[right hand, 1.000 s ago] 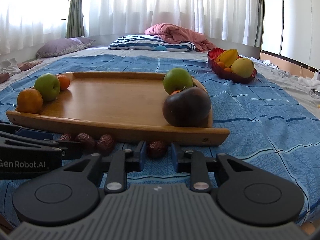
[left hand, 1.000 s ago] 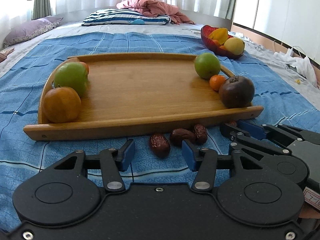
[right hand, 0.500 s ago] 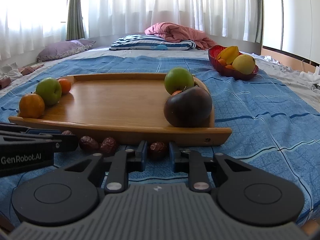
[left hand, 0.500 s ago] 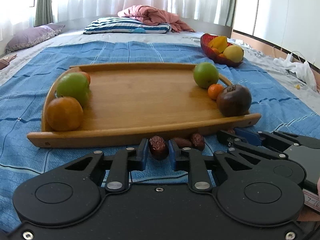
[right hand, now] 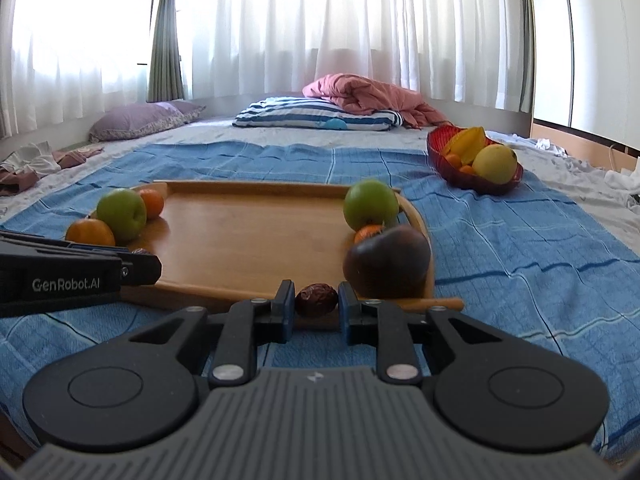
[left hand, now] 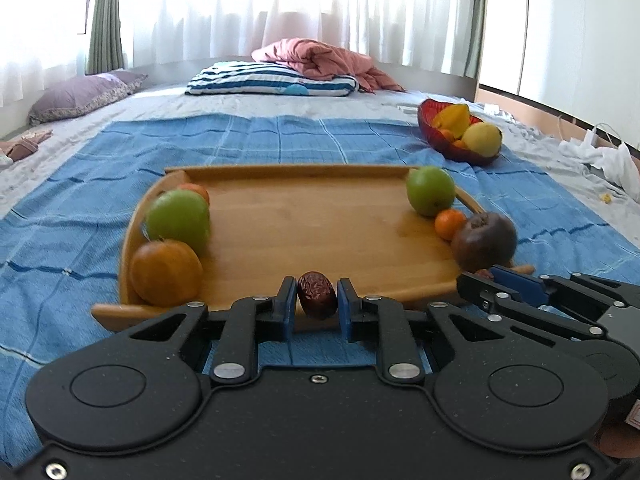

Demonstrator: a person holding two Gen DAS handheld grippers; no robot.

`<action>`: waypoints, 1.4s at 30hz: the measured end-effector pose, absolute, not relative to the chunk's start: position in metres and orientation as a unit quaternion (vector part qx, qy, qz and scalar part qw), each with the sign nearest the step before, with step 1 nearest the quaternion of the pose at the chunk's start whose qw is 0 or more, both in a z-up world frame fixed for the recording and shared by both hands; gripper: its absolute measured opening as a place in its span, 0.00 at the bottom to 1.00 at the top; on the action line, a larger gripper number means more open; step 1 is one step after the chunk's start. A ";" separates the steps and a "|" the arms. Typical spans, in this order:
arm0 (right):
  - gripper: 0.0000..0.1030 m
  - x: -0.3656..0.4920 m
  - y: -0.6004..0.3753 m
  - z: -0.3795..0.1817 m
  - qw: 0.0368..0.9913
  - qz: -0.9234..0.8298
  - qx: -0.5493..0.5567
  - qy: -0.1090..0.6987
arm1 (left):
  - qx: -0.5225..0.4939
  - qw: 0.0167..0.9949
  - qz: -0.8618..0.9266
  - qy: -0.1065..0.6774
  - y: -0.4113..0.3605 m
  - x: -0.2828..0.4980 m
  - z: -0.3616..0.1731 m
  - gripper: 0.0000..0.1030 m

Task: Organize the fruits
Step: 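Lift and carry both dates over the tray with both grippers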

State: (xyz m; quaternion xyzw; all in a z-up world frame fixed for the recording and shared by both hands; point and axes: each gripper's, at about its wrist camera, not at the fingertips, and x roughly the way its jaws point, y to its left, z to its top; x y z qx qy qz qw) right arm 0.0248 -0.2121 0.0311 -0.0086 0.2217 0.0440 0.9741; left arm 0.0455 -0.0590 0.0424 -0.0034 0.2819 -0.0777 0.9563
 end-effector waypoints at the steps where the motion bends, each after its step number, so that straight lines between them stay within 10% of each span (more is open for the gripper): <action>1: 0.26 0.027 -0.211 0.032 0.974 0.044 -0.011 0.222 | -0.003 0.957 -0.075 0.281 -0.058 0.048 0.043 0.20; 42: 0.26 0.069 -0.193 0.004 0.975 0.030 -0.009 0.221 | 0.001 0.950 -0.035 0.310 -0.041 0.103 0.008 0.20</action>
